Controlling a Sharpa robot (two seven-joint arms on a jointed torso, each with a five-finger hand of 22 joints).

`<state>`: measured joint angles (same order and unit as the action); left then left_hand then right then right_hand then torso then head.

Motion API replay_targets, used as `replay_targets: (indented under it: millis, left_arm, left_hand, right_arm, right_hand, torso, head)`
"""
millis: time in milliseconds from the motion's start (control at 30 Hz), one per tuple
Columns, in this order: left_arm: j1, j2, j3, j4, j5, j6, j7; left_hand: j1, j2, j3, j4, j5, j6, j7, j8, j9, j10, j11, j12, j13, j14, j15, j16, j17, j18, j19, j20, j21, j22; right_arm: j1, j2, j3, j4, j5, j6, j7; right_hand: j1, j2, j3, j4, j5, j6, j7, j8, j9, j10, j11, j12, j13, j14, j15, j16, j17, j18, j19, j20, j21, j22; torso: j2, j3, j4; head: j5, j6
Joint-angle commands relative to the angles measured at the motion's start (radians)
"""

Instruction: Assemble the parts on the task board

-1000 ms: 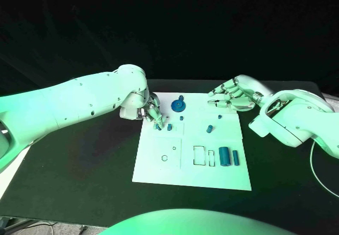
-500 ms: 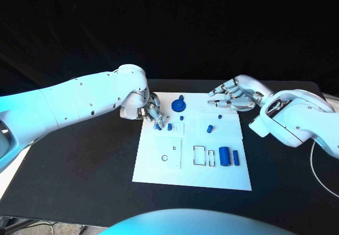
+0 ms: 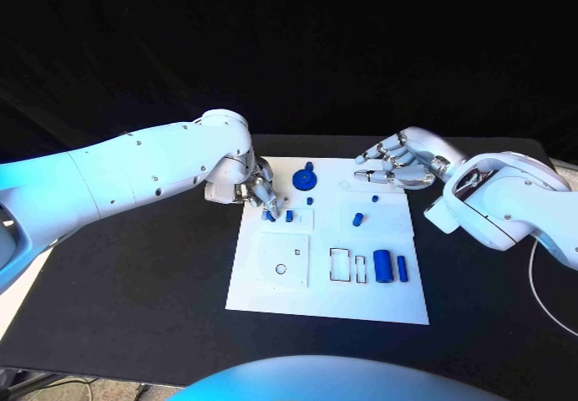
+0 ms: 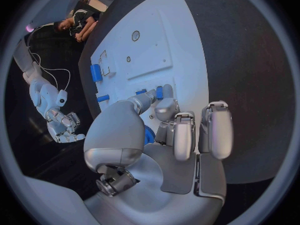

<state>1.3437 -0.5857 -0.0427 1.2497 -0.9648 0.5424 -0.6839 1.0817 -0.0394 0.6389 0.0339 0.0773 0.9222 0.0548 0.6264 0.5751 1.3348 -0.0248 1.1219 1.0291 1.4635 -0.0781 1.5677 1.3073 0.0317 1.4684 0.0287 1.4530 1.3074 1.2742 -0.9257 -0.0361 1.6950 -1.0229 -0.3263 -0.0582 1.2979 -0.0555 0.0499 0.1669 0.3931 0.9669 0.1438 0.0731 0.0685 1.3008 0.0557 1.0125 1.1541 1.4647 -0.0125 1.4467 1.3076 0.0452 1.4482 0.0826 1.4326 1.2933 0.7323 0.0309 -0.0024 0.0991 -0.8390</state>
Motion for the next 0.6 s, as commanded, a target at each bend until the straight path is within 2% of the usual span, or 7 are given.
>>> replay_targets:
  millis: [33,300,600]
  left_arm:
    - [-0.013,0.002,-0.011,-0.001,-0.016,-0.003,-0.061]
    - [-0.025,0.007,-0.013,-0.008,-0.013,-0.004,-0.093]
    - [-0.029,0.009,-0.014,-0.013,-0.002,0.005,-0.123]
  left_hand:
    - [0.008,0.004,0.119,-0.120,0.008,0.004,-0.006,0.000,0.002,0.007,0.000,0.006,0.001,0.107,0.000,0.003,0.263,0.003,0.038,0.002,0.003,0.152]
    - [0.004,0.006,0.118,-0.117,0.009,0.005,-0.005,-0.002,0.003,0.006,0.001,0.003,-0.003,0.107,0.000,0.003,0.263,0.004,0.036,0.002,-0.002,0.148]
    - [-0.014,-0.001,0.107,-0.110,0.007,0.009,-0.005,-0.011,0.005,0.002,0.002,-0.007,-0.014,0.107,0.001,0.003,0.263,0.005,0.035,0.002,-0.004,0.146]
  right_arm:
    - [-0.001,0.000,0.000,0.002,-0.009,0.013,0.007]
    - [-0.001,-0.001,0.000,0.003,-0.009,0.013,0.007]
    - [-0.001,-0.003,0.000,0.004,-0.009,0.013,0.007]
  right_hand:
    - [0.006,0.000,-0.005,0.001,0.006,0.000,0.001,-0.002,-0.001,-0.006,-0.001,-0.006,-0.002,0.060,-0.009,-0.004,0.055,0.013,-0.005,0.000,-0.006,-0.002]
    - [0.006,0.000,-0.005,0.001,0.006,0.000,0.001,-0.002,-0.001,-0.006,-0.001,-0.006,-0.002,0.060,-0.009,-0.004,0.055,0.013,-0.005,0.000,-0.006,-0.002]
    - [0.008,0.000,-0.005,0.001,0.007,0.001,0.001,-0.002,-0.001,-0.006,-0.001,-0.006,-0.002,0.060,-0.009,-0.004,0.055,0.013,-0.005,0.000,-0.006,-0.001]
  torso:
    - [0.000,0.0000,0.0000]
    - [0.000,0.0003,-0.0011]
    - [0.000,0.0004,-0.0008]
  head:
    - [0.001,0.000]
    - [0.001,-0.003]
    - [0.000,-0.003]
